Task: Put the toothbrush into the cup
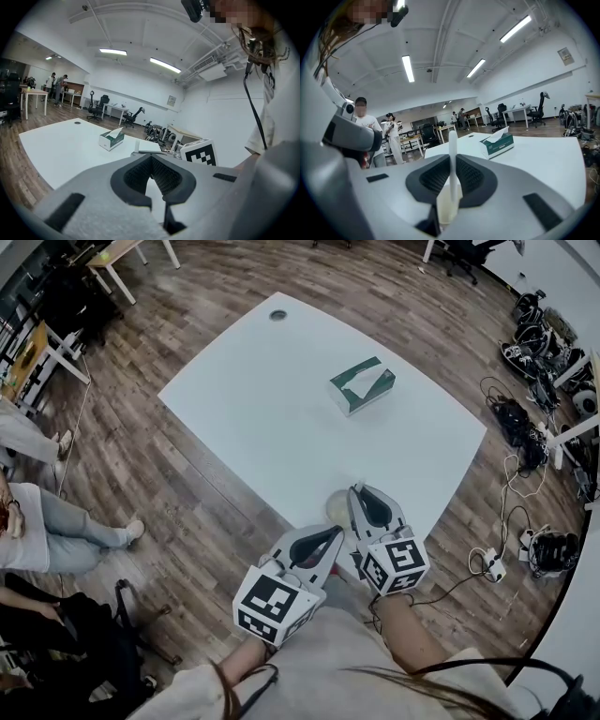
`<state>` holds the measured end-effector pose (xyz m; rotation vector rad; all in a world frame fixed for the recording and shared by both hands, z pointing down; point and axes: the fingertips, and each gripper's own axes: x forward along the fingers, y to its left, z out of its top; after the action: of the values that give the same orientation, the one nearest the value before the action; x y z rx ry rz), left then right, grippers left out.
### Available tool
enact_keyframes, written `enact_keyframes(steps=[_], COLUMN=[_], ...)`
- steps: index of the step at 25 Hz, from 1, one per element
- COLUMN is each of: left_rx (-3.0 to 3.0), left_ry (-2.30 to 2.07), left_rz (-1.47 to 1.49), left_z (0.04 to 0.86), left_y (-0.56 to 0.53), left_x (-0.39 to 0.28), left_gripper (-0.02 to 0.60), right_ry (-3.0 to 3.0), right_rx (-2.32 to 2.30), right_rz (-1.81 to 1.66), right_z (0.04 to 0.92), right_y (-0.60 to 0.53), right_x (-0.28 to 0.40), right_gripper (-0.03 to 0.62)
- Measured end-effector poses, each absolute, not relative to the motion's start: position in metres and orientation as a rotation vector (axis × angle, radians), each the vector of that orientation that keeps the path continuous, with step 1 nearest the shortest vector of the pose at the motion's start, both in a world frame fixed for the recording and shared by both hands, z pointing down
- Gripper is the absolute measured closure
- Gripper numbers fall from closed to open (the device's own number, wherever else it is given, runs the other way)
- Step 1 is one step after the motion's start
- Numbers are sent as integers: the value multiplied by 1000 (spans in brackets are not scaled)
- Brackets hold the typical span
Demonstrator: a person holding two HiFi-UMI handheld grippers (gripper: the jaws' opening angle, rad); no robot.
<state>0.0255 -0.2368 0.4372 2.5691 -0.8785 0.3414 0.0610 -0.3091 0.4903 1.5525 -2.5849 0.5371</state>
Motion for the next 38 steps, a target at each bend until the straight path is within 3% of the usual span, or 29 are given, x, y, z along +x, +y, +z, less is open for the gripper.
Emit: enact_keyframes(steps=[21,38], left_rx=[2568,2577], left_ry=[-889,-890], left_rz=[338,328], left_z=[435,429], left_y=[-241,-238], left_x=[26,28], left_gripper=[573,574], right_ry=[-2523,-2607], right_rx=[1531,1512], right_rz=[560,436], right_z=[493,440], right_y=[-314,-287], right_x=[66,60], right_gripper=[546,576])
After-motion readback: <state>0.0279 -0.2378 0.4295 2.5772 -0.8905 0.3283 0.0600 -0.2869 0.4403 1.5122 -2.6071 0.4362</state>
